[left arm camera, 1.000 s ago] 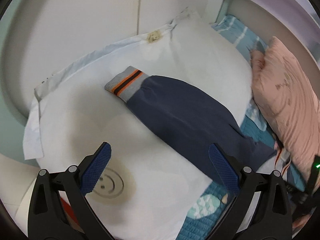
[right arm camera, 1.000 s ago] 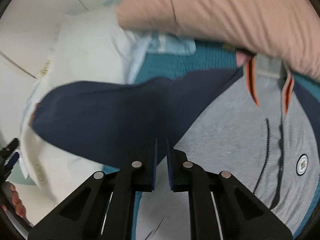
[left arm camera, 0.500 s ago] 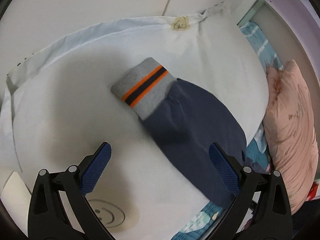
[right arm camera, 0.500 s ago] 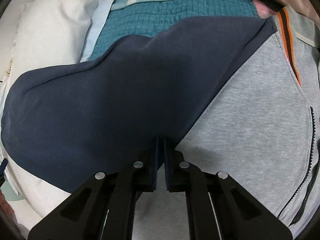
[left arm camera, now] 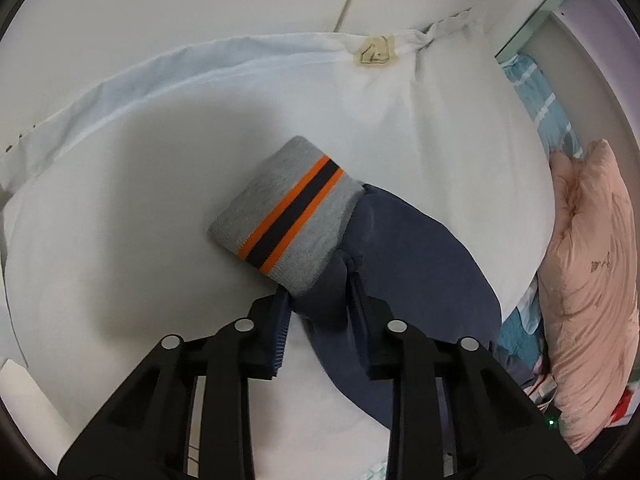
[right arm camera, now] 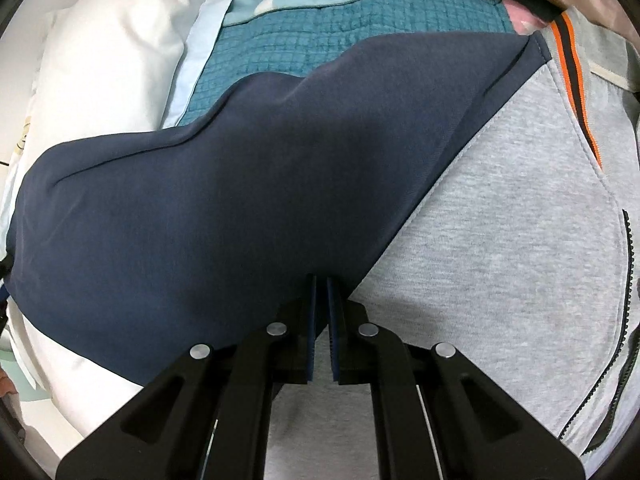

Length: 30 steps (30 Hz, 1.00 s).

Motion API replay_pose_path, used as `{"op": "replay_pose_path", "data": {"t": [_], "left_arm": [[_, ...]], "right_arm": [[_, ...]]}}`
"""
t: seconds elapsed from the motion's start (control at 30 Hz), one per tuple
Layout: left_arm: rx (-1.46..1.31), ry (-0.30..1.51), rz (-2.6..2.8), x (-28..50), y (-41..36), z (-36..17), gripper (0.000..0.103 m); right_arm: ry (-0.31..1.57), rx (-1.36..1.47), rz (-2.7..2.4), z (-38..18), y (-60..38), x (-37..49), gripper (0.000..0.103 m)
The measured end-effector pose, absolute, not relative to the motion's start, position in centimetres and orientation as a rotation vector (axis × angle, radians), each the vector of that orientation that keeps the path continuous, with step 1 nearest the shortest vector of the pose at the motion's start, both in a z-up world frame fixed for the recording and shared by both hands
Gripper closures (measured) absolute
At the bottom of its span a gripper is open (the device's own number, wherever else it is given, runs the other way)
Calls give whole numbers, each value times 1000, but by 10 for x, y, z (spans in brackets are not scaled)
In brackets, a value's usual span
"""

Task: Fold large clothes
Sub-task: 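Grasp the orange-striped grey cuff with the left gripper, then carry the cuff across the jacket body and open the left gripper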

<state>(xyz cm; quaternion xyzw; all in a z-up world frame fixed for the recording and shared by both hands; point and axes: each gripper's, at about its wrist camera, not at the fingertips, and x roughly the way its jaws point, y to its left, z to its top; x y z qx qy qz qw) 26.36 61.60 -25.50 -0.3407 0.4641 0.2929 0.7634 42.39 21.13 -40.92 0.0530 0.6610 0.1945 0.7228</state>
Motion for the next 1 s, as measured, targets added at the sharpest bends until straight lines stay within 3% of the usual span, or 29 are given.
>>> {"op": "replay_pose_path", "data": {"t": [0.1, 0.57, 1.0], "left_arm": [[-745, 987, 604, 258, 612, -246, 85], [-585, 918, 505, 261, 532, -160, 87], [-424, 888, 274, 291, 349, -98, 88]], "right_arm": [[1450, 115, 425, -410, 219, 422, 99], [1281, 187, 508, -323, 164, 386, 96], [1101, 296, 463, -228, 8, 300, 93]]}}
